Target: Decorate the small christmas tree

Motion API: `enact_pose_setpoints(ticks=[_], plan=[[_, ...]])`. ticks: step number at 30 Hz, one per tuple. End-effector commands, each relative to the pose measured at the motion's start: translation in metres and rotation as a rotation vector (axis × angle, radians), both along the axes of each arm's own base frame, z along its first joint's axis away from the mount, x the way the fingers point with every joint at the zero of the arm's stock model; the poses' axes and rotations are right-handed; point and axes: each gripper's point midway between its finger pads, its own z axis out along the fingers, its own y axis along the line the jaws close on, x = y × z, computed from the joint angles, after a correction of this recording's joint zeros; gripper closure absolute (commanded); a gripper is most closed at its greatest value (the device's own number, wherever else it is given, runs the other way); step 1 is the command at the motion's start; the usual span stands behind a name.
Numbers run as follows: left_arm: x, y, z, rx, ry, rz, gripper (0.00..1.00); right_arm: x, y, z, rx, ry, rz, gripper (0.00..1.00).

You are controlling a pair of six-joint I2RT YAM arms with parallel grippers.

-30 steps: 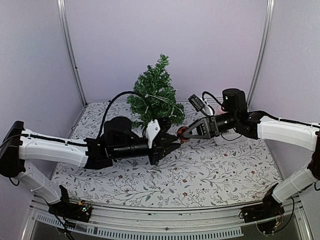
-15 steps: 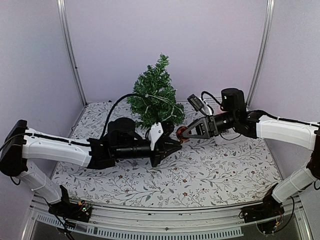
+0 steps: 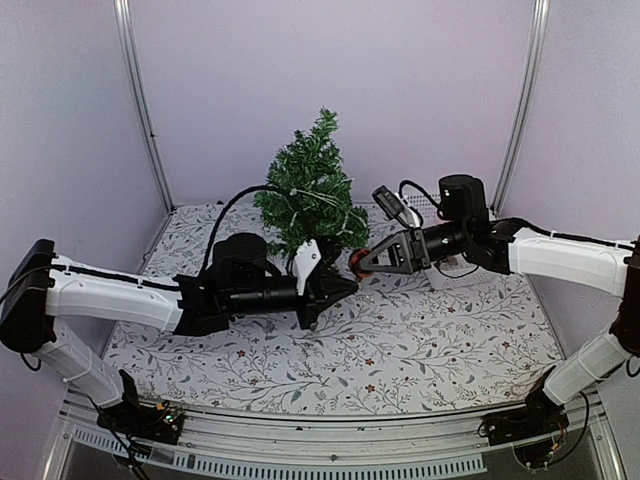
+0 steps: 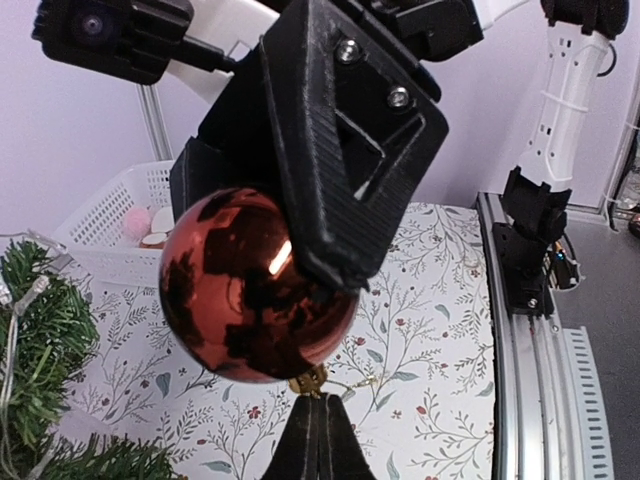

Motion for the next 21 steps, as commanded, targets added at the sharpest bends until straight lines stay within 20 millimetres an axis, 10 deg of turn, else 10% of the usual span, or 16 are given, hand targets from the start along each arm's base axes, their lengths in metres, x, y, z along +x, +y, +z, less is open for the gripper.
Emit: enact_pose_setpoints(ticks=[1,21], plan=[[0.008,0.008,0.011,-0.06,0.01,0.046,1.0,0.016,0.004,-0.005,-0.026,-0.019,-0.068,0.72],[0.049,0.029,-0.027,0.011,0.089,0.213,1.0,0.052,0.016,-0.026,-0.086,-0.03,-0.177,0.73]])
